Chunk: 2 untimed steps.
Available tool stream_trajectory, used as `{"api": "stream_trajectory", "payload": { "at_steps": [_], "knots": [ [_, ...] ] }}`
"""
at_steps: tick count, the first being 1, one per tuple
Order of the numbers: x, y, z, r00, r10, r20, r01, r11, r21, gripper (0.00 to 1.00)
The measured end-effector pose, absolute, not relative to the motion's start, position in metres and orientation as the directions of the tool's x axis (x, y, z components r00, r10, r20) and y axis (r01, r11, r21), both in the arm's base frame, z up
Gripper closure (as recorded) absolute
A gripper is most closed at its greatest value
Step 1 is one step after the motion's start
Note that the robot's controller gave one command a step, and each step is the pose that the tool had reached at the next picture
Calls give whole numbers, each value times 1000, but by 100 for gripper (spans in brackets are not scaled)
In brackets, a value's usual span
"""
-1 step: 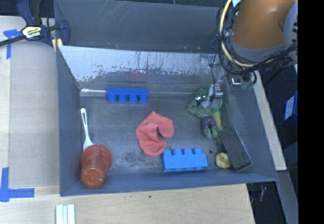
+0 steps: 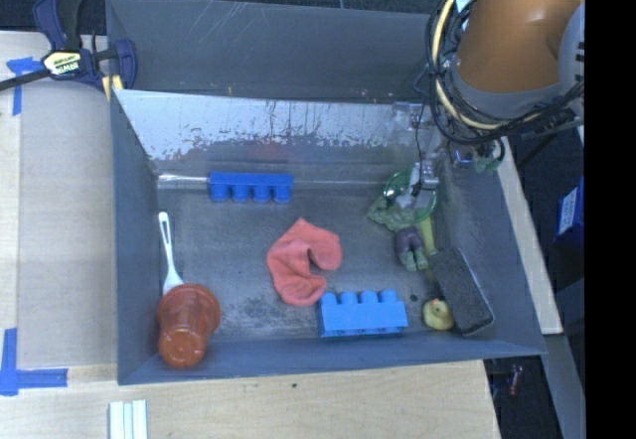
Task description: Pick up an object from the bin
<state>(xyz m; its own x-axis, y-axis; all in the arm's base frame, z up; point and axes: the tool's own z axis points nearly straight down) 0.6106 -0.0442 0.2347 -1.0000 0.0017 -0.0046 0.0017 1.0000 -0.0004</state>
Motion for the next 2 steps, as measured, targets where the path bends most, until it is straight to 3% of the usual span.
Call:
{"api": "stream_trajectory", "payload": {
  "at_steps": [1, 2],
  "knots": [
    [613, -37, 229, -1000, -28, -6, -28, 1000, -2, 0],
    [607, -25, 282, -995, -105, -3, -105, 995, -1, 0]
  ]
}}
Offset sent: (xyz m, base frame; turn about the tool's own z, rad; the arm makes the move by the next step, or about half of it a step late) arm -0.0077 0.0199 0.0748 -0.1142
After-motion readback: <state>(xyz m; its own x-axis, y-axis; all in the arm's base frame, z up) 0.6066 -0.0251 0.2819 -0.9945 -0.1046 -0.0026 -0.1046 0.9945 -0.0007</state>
